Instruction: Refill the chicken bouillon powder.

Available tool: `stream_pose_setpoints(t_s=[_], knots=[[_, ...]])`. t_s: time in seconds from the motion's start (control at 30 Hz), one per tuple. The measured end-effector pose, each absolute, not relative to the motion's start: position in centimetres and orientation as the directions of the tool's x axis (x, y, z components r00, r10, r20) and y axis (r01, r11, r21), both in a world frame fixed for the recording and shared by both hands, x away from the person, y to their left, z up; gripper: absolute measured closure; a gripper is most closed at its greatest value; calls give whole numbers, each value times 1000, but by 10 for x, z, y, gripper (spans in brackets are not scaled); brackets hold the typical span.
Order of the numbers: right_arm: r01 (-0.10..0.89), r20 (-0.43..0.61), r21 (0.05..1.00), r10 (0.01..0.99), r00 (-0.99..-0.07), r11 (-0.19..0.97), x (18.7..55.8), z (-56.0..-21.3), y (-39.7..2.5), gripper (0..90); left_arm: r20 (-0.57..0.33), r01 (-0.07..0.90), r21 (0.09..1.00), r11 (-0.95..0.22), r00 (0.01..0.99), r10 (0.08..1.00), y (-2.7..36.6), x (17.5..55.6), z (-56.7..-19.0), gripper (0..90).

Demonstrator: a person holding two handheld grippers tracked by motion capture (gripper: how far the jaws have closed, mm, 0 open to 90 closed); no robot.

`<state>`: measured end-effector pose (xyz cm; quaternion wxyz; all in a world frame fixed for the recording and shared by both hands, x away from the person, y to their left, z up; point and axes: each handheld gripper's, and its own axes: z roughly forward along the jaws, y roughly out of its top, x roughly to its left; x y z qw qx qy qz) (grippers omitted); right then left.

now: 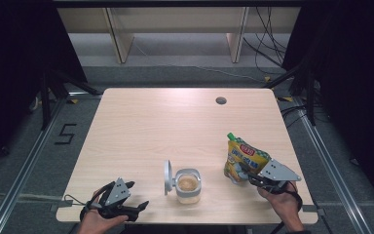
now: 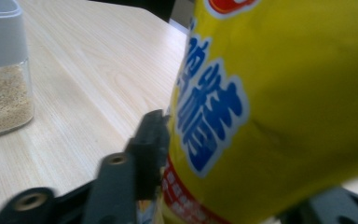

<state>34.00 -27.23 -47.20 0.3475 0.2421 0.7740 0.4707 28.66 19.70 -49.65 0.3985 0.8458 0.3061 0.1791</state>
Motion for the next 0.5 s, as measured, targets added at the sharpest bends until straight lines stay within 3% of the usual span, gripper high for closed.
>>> stream_pose_setpoints(t_s=[0.17, 0.27, 0.4, 0.5], knots=[[143, -234, 909, 764, -602, 391, 331, -471, -276, 401, 58, 375, 783, -496, 751, 658, 197, 286, -496, 189], [151, -213, 916, 767, -605, 373, 323, -468, -277, 382, 57, 374, 784, -495, 751, 658, 197, 287, -497, 189], [259, -127, 907, 800, -586, 333, 307, -466, -277, 344, 62, 375, 783, -496, 747, 661, 197, 287, -497, 189], [269, -130, 903, 810, -572, 335, 302, -468, -279, 312, 62, 374, 783, -498, 749, 660, 197, 287, -497, 189]])
